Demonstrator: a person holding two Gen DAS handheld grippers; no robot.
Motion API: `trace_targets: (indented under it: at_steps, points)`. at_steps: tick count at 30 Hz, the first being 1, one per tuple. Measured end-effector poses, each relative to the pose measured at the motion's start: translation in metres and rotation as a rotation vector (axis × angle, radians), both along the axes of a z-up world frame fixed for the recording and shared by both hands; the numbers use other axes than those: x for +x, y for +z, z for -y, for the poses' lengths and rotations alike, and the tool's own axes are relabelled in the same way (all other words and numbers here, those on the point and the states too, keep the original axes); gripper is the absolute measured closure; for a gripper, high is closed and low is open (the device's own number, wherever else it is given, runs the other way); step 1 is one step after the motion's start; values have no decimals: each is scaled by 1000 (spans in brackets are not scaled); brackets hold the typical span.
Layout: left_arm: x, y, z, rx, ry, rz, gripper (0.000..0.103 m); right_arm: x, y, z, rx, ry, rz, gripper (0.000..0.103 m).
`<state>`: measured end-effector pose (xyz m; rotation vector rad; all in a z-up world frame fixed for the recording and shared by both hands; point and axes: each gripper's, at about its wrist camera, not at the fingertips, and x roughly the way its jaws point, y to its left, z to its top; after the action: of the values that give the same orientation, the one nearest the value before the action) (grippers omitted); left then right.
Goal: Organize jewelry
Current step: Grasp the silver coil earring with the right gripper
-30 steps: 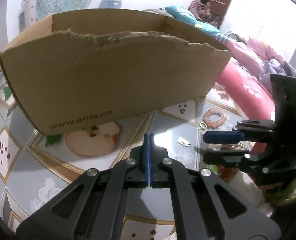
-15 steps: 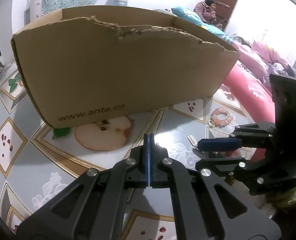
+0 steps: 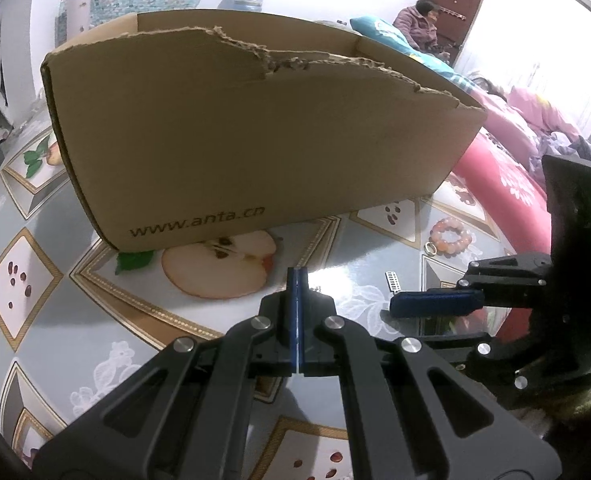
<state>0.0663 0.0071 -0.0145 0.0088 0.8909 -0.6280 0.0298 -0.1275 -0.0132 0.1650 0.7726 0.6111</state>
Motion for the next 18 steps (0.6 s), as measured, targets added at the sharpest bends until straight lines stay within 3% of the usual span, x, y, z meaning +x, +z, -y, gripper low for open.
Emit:
trace_targets:
  at_steps: [7,18]
  points:
    - [1,-1,0,1,0,-1,103,0,8,17,-92,-51,65,74]
    - [1,-3,0,5,1,-4,103,11,4,13,-228,47,117,75]
